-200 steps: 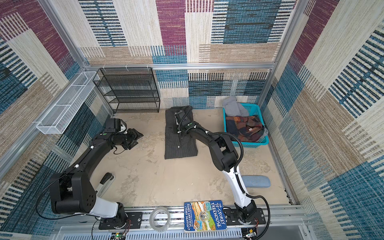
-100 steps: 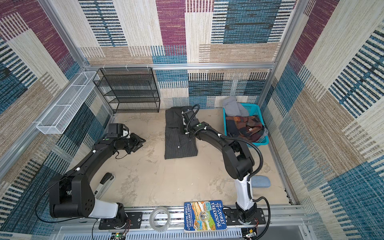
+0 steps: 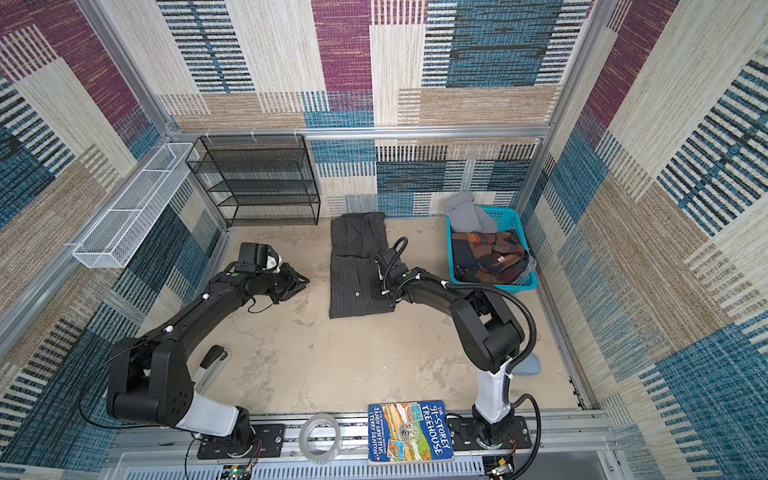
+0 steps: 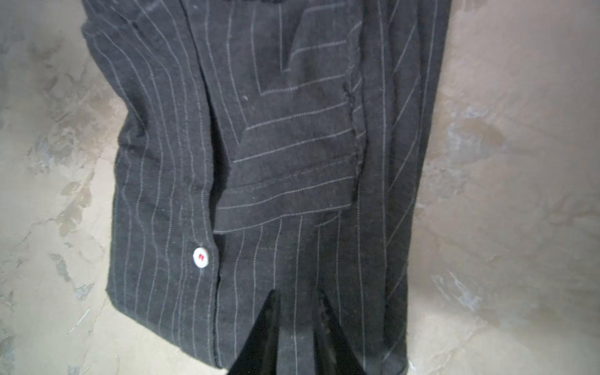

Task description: Fold and stack the long sleeve shirts

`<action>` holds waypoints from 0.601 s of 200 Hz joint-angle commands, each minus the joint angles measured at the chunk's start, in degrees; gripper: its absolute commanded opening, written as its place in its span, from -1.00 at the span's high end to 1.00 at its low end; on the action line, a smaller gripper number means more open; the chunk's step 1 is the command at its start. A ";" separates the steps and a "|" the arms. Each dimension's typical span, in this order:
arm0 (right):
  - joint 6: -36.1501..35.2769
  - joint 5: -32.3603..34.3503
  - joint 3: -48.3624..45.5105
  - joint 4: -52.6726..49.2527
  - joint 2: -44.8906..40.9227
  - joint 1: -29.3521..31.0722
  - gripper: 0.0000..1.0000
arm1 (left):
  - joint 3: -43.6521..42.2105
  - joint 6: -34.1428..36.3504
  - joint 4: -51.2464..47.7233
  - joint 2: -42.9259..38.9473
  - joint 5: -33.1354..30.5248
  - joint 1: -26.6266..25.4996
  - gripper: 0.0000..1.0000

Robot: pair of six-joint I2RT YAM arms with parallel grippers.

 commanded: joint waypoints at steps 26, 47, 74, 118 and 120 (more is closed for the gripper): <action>0.65 4.19 2.83 3.99 4.31 0.06 0.59 | 0.89 0.88 -2.43 0.02 -1.49 0.14 0.48; 1.26 5.45 4.47 4.92 6.49 0.03 0.60 | 1.65 1.56 -3.33 0.51 -1.37 0.10 0.48; 0.91 7.27 8.03 4.91 8.74 0.02 0.60 | 2.29 2.13 -3.81 1.11 -1.30 0.41 0.48; -0.79 8.71 14.57 4.40 11.80 -0.12 0.61 | 2.22 2.54 -3.58 2.27 -0.67 0.76 0.49; -0.85 8.70 14.81 4.40 11.96 -0.12 0.61 | 2.22 2.57 -3.54 2.29 -0.67 0.76 0.49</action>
